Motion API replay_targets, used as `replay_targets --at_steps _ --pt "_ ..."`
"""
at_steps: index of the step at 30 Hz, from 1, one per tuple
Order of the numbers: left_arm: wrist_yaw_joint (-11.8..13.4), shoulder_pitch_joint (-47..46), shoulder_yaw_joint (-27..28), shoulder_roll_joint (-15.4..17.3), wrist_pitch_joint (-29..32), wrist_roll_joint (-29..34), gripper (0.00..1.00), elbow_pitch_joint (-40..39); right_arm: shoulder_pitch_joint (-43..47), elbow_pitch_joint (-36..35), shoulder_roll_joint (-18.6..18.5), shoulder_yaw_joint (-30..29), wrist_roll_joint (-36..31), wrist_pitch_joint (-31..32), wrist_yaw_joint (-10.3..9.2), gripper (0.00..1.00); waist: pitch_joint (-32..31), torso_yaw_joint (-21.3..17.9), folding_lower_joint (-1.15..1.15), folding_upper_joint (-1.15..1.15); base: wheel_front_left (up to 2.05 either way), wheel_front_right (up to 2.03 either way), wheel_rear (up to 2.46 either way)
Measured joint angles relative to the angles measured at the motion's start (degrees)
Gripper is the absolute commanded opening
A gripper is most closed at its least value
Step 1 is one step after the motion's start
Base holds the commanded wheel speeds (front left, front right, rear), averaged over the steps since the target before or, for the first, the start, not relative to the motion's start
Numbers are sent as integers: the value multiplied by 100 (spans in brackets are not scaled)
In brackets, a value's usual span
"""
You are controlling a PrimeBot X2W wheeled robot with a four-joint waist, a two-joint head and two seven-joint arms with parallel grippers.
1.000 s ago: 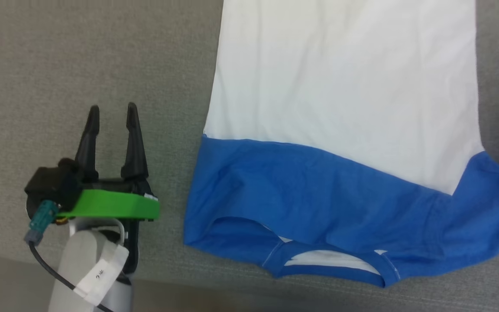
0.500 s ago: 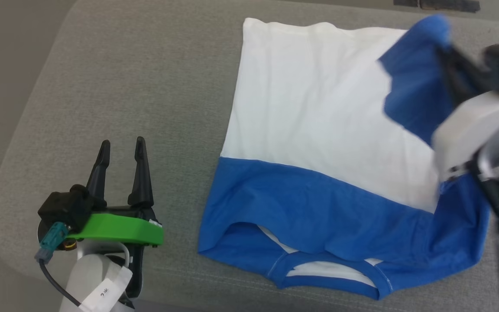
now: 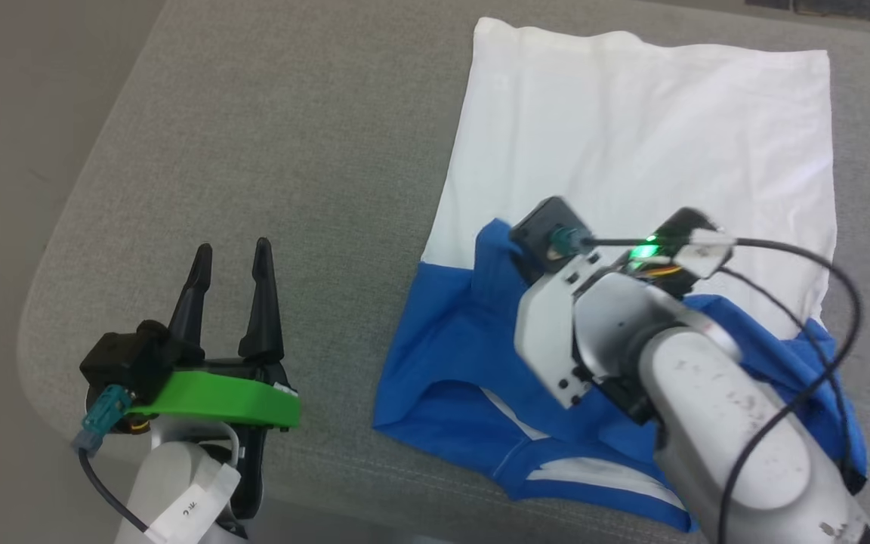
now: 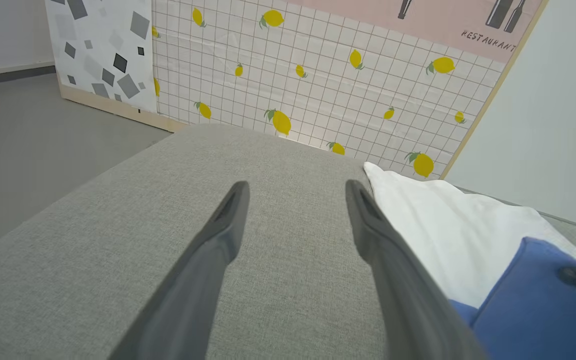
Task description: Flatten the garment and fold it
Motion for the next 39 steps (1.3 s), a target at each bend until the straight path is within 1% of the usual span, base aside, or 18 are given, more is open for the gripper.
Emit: replay_targets --at_steps 5,8,9,10,11,12,16,19,22,25,28,30,33,37,39 --pt "54 -17 -122 0 0 -75 100 -7 -173 1022 90 528 -14 -157 0 0 157 103 0 0 0 0 0" --pt "96 -44 -153 0 0 -87 100 -4 -211 1530 91 836 132 -142 0 0 216 156 0 0 0 0 0" --pt "99 -54 -165 0 0 -100 100 -3 -210 1700 87 945 246 -103 0 2 230 177 0 0 0 0 0" --pt "100 -55 -170 0 0 -100 100 -3 -211 1760 87 985 330 -100 0 35 236 185 0 0 0 0 0" --pt "101 -55 -174 0 0 -100 100 -1 -229 1788 82 1026 433 -103 -2 89 238 188 0 0 0 0 0" --pt "101 -55 -174 0 0 -100 100 1 -253 1803 76 1036 524 -110 -1 100 236 183 0 0 0 0 0" --pt "113 -55 -156 0 0 -97 100 45 -274 1672 43 847 933 -466 0 100 179 112 0 0 0 0 0" --pt "114 -51 -135 0 0 -67 100 89 -227 1252 0 577 1143 -895 0 100 107 22 0 0 0 0 0" --pt "113 -38 -114 -1 0 -16 100 119 -10 691 -76 176 1187 -1343 0 100 18 -94 0 0 0 0 0" --pt "113 -23 -94 -1 0 35 100 167 395 86 -69 -449 1162 -1919 0 100 -64 -246 0 0 0 0 0" --pt "100 -30 -76 2 0 91 100 222 921 -450 20 -1104 1012 -2479 -1 100 -131 -441 0 0 0 0 0" --pt "97 -64 -78 18 0 148 100 270 1230 -678 113 -1438 898 -2772 -1 100 -155 -572 0 0 0 0 0" --pt "83 -260 -120 135 27 238 100 383 1585 -913 222 -1822 736 -3241 -1 100 -161 -798 0 0 0 0 0" --pt "34 -950 -248 431 292 328 100 530 1919 -1017 320 -2312 606 -3785 -1 100 -94 -1097 0 0 0 0 0" --pt "-4 -1321 -300 581 476 343 100 612 2018 -1015 352 -2496 586 -3963 -1 100 -33 -1232 0 0 0 0 0"
